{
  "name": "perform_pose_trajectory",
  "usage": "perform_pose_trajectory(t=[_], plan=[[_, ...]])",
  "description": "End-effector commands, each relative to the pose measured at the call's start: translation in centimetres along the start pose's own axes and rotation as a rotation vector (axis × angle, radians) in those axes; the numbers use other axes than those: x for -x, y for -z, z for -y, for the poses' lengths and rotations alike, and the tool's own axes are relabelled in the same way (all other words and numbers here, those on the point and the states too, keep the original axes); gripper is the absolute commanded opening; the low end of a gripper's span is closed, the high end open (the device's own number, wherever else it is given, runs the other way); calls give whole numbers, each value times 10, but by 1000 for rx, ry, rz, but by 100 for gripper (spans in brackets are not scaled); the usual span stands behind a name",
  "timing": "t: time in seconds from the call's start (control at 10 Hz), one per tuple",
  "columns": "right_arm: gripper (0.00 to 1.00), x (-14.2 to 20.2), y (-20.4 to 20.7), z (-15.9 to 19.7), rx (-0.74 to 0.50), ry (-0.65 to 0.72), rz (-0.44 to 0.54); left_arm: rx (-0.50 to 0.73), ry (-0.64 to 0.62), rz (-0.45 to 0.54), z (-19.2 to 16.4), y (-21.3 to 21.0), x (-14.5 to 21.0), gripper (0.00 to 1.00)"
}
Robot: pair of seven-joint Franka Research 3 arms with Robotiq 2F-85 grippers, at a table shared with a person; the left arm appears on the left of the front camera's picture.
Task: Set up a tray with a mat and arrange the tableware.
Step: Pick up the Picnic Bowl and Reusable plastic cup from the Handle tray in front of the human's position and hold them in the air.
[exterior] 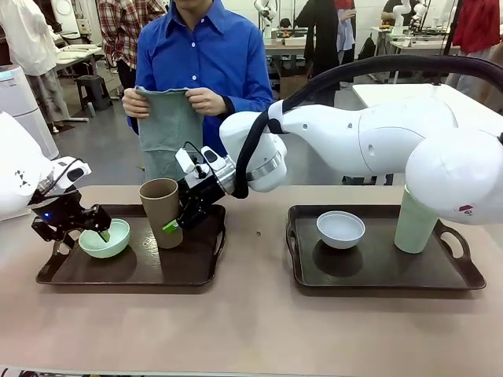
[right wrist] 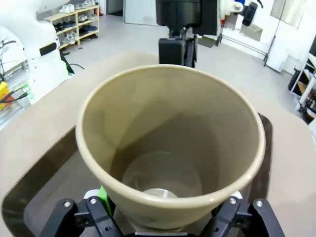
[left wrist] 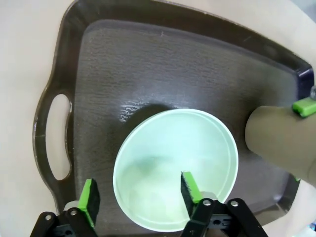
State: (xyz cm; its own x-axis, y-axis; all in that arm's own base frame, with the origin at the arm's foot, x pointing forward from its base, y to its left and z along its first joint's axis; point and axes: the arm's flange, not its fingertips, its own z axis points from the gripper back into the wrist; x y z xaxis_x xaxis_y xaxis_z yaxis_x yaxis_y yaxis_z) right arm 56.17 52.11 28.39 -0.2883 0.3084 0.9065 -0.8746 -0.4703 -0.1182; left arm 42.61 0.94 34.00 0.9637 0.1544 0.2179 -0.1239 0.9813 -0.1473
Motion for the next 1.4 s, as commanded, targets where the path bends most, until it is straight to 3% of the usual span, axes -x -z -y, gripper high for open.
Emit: perform_pose_trajectory(t=[0.0, 0.1, 0.3, 0.4, 0.5, 0.6, 0.7, 0.8, 1.0, 1.1, 1.2, 1.3], plan=[[11, 2, 3, 8, -18, -34, 17, 20, -27, 44, -4, 1, 8, 9], [0, 1, 3, 8, -20, -40, 9, 29, -27, 54, -5, 0, 6, 0], [0, 3, 3, 8, -17, -36, 8, 36, -48, 55, -8, 1, 6, 0], [25, 5, 2, 8, -18, -34, 10, 35, -55, 47, -10, 2, 6, 9], [25, 6, 2, 9, -19, -35, 16, 29, -56, 39, -11, 3, 6, 1], [0, 5, 2, 11, -21, -32, 20, 18, -64, 21, -13, 4, 4, 0], [25, 5, 2, 11, -23, -29, 20, 19, -67, 20, -15, 5, 5, 0], [0, 4, -1, 12, -20, -27, 24, 10, -71, 9, -14, 4, 2, 0], [0, 1, -6, 10, 0, 26, 41, -36, -70, -26, -11, 0, 0, 0], [26, -2, -11, 7, 17, 82, 44, -55, -82, -51, -9, -3, 1, 0], [76, -10, -18, 2, 31, 133, 61, -67, -82, -88, -6, -12, 3, 0], [76, -31, -29, -11, 96, 238, 85, -69, -70, -116, -2, -29, 5, 0]])
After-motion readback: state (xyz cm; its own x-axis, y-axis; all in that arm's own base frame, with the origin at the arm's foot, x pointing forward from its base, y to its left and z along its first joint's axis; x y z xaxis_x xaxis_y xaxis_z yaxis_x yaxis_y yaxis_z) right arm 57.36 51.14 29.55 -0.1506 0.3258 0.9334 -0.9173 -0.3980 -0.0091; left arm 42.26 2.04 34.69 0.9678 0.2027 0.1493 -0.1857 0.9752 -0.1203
